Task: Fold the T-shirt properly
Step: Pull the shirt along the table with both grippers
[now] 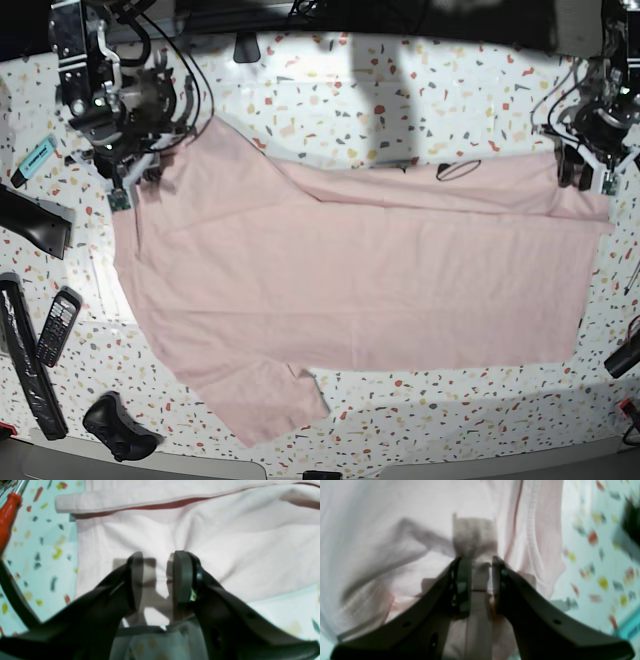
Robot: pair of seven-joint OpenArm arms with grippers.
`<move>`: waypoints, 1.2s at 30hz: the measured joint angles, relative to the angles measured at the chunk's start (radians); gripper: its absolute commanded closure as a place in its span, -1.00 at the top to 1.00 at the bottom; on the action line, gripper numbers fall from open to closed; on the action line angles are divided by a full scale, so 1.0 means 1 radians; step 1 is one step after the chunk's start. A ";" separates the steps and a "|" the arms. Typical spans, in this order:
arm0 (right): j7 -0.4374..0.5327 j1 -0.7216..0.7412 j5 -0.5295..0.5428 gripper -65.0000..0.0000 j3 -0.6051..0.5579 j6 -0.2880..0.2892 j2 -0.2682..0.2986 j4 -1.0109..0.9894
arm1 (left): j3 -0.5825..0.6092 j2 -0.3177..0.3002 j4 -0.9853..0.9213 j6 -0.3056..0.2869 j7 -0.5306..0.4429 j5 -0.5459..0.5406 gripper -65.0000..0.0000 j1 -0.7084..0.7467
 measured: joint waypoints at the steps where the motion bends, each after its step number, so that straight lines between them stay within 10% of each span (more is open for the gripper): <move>1: 0.002 -0.024 0.001 -0.57 0.023 0.002 0.000 0.007 | 0.000 0.000 0.018 0.002 0.000 -0.002 -0.38 0.020; 24: -0.043 -0.340 0.014 -0.57 0.275 0.036 0.000 0.141 | -0.002 -0.005 0.256 -0.014 0.005 -0.025 -0.38 0.398; 36: -0.082 -0.341 0.011 -0.57 0.357 0.036 -0.003 0.143 | -0.019 -0.015 0.365 -0.040 0.169 0.000 -0.38 0.425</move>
